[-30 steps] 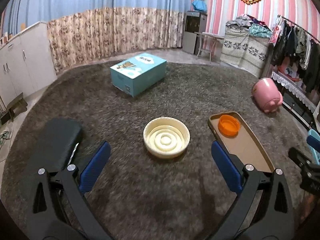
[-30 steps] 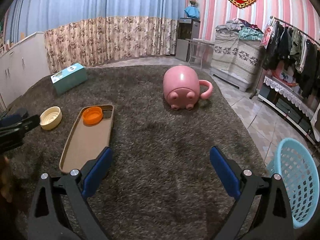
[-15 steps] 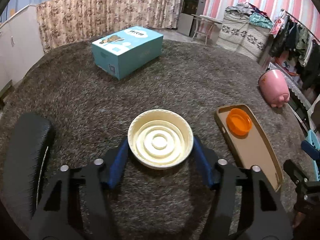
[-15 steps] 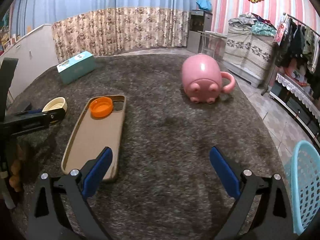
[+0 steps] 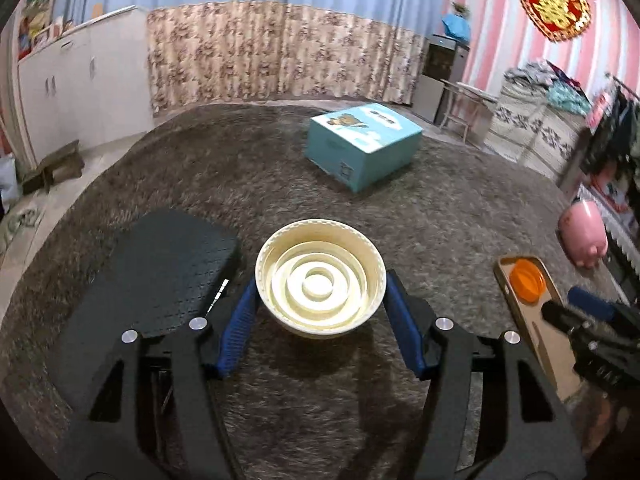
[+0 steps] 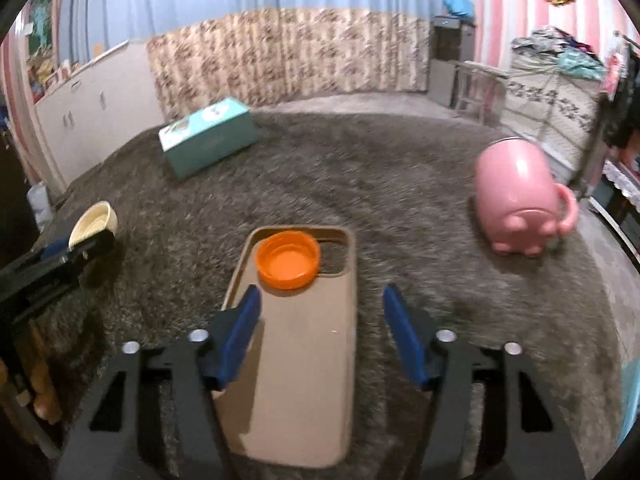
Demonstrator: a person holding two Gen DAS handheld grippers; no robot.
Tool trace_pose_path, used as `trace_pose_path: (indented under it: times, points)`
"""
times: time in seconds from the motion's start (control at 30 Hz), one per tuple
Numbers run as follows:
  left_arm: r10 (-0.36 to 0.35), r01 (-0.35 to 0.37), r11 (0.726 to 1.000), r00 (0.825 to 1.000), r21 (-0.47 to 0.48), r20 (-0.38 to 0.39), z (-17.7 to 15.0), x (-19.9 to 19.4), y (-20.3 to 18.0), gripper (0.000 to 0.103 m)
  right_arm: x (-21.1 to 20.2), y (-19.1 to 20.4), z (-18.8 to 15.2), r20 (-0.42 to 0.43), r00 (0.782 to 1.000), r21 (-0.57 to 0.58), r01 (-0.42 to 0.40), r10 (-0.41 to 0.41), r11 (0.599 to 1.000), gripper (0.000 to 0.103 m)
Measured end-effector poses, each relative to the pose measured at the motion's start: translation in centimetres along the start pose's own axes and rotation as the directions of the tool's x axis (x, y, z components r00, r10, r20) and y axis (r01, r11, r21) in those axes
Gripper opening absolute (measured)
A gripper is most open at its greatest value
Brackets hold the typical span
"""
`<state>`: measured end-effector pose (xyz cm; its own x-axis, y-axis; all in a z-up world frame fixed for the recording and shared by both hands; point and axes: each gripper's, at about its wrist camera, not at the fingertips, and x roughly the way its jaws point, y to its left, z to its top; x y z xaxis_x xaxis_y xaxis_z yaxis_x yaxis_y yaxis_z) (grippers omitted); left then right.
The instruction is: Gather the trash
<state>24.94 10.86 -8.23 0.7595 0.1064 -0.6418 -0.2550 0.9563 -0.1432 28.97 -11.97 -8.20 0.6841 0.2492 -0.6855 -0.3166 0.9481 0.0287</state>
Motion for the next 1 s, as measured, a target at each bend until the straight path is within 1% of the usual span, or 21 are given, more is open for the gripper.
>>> trace_pose_path:
  times: [0.1,0.23,0.4,0.53,0.57,0.67,0.77,1.0]
  points:
    - [-0.004,0.004,1.000,1.000,0.003,0.002,-0.1,0.0,-0.1,0.061,0.6,0.2,0.0,-0.013,1.000,-0.001,-0.022,0.022,1.000,0.058]
    - [0.000,-0.001,1.000,1.000,0.028,0.019,-0.4,-0.2,-0.2,0.061,1.3,-0.1,0.3,-0.020,0.998,0.017,-0.058,0.058,0.998,0.058]
    - [0.000,-0.001,1.000,1.000,0.026,0.016,-0.4,-0.1,-0.2,0.061,2.3,0.6,1.0,-0.025,0.998,-0.002,-0.055,0.055,0.998,0.058]
    - [-0.001,0.000,1.000,1.000,0.030,0.017,-0.4,-0.1,-0.3,0.061,2.7,1.3,1.4,-0.027,0.999,-0.035,-0.029,0.028,0.999,0.057]
    - [0.001,-0.002,0.999,1.000,0.033,0.018,-0.5,-0.1,-0.4,0.061,2.6,1.4,1.3,-0.023,1.000,-0.040,-0.015,0.015,0.999,0.055]
    - [0.005,-0.006,0.999,1.000,0.042,0.019,-0.6,0.0,-0.7,0.061,2.3,0.7,1.3,-0.011,1.000,-0.008,-0.004,0.004,1.000,0.040]
    - [0.005,-0.006,0.999,1.000,0.041,0.018,-0.6,0.0,-0.7,0.061,1.9,0.0,1.3,0.006,1.000,0.026,-0.019,0.019,0.999,0.038]
    - [0.012,-0.013,0.999,1.000,0.044,0.016,-0.8,0.1,-0.8,0.061,0.4,-0.2,1.3,0.041,0.999,0.015,-0.016,0.015,1.000,0.034]
